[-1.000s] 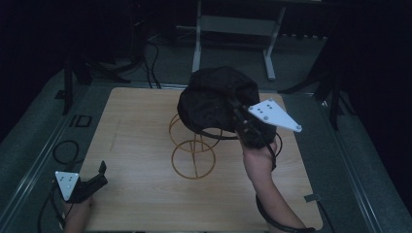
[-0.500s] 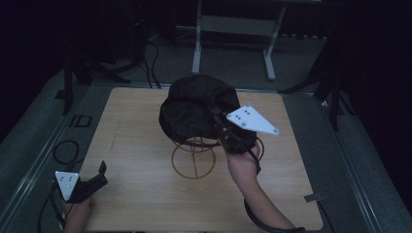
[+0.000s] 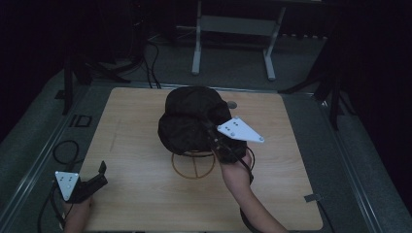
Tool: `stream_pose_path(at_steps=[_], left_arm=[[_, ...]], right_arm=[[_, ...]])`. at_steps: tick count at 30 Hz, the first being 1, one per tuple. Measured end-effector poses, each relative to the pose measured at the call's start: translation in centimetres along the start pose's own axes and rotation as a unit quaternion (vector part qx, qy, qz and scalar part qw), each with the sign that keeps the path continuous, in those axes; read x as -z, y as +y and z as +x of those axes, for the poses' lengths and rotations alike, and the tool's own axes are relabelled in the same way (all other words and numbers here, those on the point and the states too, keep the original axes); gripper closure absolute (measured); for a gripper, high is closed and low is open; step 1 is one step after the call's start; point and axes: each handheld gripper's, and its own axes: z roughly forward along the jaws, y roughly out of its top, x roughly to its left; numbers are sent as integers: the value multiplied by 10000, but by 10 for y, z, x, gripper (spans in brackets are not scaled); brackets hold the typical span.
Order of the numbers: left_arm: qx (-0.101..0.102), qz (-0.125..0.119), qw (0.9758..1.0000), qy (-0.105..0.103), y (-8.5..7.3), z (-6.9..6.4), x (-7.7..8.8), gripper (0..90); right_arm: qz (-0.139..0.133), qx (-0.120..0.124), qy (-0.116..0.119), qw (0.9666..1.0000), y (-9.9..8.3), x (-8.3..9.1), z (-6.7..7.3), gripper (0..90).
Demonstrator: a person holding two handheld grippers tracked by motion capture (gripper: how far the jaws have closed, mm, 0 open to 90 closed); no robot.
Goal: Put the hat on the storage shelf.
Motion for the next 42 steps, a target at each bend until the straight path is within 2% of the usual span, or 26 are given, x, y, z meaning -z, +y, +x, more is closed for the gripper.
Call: stream_pose_path(at_steps=[8,16,18,23,30,32,34,35,42], left_arm=[[4,-6,10000,-7,0,0,0,18],[3,-14,10000,-7,0,0,0,18],[1,-16,10000,-6,0,0,0,18],[1,-27,10000,-5,0,0,0,18],[1,-27,10000,-6,0,0,0,18],[5,-30,10000,-8,0,0,0,18],[5,-24,10000,-10,0,0,0,18],[4,-34,10000,-11,0,0,0,18],[6,-34,10000,-24,0,0,0,18]], right_arm=[[225,-130,3,9997,-12,-12,-5,881],[222,-205,89,9995,-16,-11,-4,868],[240,-254,128,9993,-17,-9,-4,838],[245,-247,-8,9994,-18,-9,-5,698],[296,-396,114,9987,-18,-9,-8,641],[378,-398,235,9982,-18,-10,-7,638],[393,-339,212,9984,-20,-11,-5,639],[466,-232,215,9984,-23,-14,-1,637],[483,-189,139,9986,-26,-16,1,617]])
